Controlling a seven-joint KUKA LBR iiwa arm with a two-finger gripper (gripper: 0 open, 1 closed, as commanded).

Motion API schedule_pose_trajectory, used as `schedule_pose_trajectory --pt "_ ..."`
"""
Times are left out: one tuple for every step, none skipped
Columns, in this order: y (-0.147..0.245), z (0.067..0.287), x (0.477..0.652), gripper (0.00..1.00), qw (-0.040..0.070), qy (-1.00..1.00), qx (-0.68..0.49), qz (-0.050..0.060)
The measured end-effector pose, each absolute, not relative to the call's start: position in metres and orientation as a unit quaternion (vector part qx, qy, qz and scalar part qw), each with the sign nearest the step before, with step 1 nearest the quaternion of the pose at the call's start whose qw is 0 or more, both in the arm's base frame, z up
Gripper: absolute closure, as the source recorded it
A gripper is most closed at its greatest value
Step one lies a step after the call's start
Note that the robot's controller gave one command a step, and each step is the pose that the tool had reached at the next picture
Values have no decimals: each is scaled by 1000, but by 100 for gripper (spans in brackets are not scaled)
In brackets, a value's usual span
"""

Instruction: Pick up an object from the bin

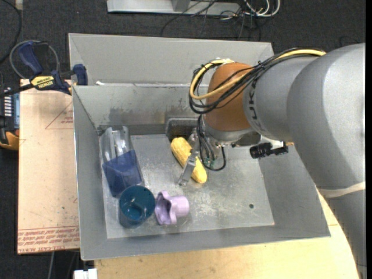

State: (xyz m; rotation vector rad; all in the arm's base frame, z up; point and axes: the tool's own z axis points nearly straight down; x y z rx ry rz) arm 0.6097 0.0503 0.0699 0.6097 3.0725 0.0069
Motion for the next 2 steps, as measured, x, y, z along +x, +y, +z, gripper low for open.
schedule_pose_trajectory --pt "53 71 595 100 -2 936 353 1" --pt "53 71 595 100 -1 936 353 1"
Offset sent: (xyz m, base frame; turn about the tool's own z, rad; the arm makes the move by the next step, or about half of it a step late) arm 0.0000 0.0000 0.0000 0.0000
